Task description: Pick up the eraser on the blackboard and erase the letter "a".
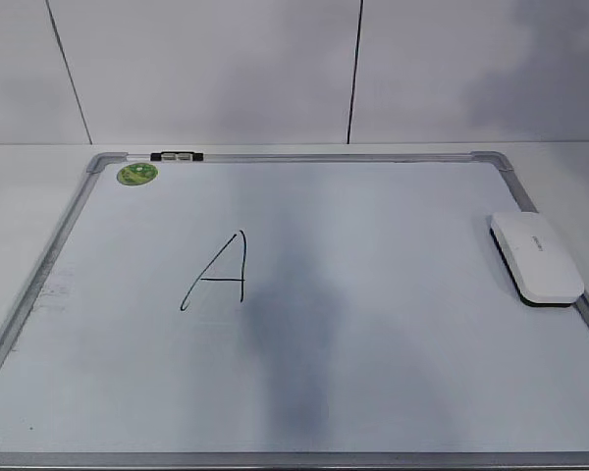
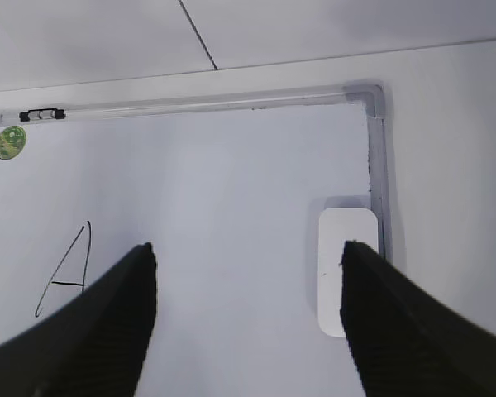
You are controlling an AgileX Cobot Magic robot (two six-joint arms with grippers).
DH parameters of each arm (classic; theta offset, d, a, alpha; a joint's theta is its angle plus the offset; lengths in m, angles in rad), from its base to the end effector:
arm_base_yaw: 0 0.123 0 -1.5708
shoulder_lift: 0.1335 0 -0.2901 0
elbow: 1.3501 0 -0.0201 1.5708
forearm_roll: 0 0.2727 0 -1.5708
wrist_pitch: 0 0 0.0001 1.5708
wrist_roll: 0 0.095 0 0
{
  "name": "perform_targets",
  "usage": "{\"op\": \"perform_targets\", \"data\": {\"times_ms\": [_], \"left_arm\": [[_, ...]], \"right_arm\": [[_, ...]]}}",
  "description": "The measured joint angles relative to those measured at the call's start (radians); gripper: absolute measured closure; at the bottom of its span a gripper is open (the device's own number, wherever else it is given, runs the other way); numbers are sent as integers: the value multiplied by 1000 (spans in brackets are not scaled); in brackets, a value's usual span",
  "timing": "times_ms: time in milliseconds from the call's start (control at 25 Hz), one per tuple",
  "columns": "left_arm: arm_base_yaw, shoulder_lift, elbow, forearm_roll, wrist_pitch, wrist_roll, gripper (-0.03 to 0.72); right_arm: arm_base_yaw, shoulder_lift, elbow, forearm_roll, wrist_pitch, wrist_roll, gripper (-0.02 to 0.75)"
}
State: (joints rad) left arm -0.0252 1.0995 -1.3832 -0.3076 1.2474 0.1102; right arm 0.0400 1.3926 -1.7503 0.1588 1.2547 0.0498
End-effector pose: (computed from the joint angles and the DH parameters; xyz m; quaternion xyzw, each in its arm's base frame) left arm 0.2092 -0.0326 0.4451 0.0665 0.9269 -0.1387 0.3424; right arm 0.2887 0.0258 0.4805 -0.0006 0.9256 0.0957 0.3663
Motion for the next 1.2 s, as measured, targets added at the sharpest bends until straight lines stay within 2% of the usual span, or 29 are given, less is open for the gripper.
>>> {"op": "perform_targets", "data": {"times_ms": [200, 720, 920, 1200], "left_arm": [[-7, -126, 0, -5, 13, 0, 384], [-131, -479, 0, 18, 33, 0, 401], [-174, -617, -4, 20, 34, 0, 407], [-183, -780, -4, 20, 39, 0, 419]], "right_arm": [[0, -165, 101, 5, 4, -4, 213], [0, -601, 538, 105, 10, -6, 214], [29, -753, 634, 121, 13, -6, 215], [42, -939, 700, 136, 17, -6, 215]]}}
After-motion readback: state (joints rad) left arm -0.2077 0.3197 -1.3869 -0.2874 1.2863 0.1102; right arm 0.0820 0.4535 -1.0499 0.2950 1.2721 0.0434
